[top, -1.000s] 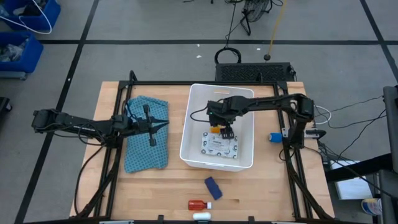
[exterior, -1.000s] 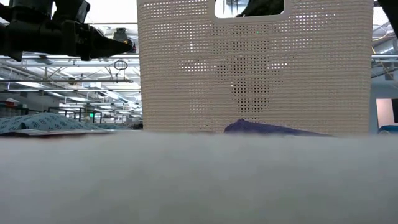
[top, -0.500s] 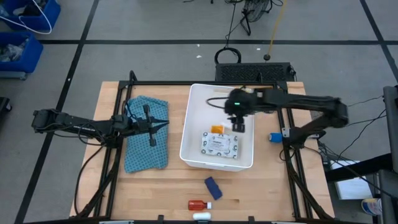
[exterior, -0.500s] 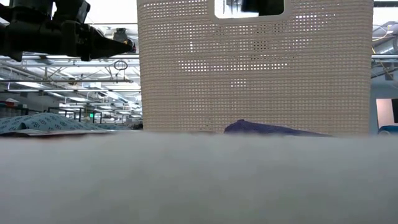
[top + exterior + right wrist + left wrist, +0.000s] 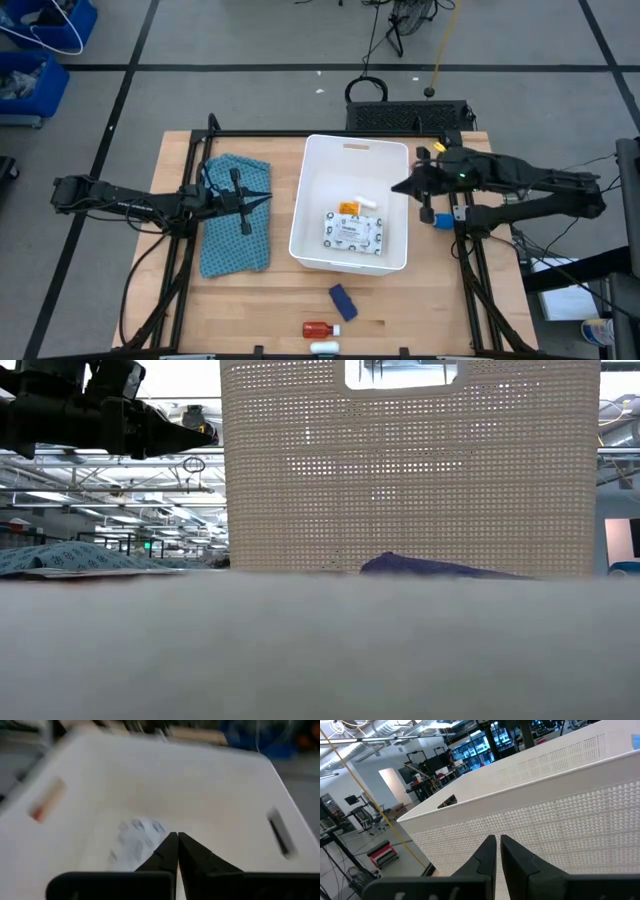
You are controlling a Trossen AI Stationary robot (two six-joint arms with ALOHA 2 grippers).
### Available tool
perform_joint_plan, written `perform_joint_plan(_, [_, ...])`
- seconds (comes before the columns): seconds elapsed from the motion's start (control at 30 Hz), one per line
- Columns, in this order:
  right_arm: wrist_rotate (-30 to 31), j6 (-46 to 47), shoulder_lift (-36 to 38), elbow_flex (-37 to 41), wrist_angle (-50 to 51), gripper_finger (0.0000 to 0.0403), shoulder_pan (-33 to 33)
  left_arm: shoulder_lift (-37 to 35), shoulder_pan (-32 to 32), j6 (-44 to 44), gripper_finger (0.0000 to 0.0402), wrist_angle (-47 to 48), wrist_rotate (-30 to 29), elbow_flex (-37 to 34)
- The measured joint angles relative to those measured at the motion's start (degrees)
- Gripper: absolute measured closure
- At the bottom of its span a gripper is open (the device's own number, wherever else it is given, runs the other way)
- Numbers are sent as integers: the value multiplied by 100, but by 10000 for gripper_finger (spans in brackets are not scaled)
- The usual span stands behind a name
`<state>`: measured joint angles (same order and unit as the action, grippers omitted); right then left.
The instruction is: Pick & place medical supplies in basket/bin
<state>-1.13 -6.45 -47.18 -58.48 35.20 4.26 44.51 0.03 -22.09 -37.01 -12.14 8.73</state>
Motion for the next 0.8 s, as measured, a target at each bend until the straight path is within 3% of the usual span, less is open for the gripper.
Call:
perform_joint_plan(0.13, [-491,356,763,892,-1177,400,-201,0,-2,-2,371,2,0,0])
perform_joint_plan(0.47, [-679,917,2456,2578,-2810,402,-585,0,1,-65,371,105,-17,0])
perform_joint_plan(0.63, [-948,1036,2770,2995,-3424,402,-759,0,-2,-76,371,129,-323,0])
perform_joint_plan(0.8, [-723,1030,2783,3313,-3664,403,-949,-2,-2,-76,371,129,-557,0])
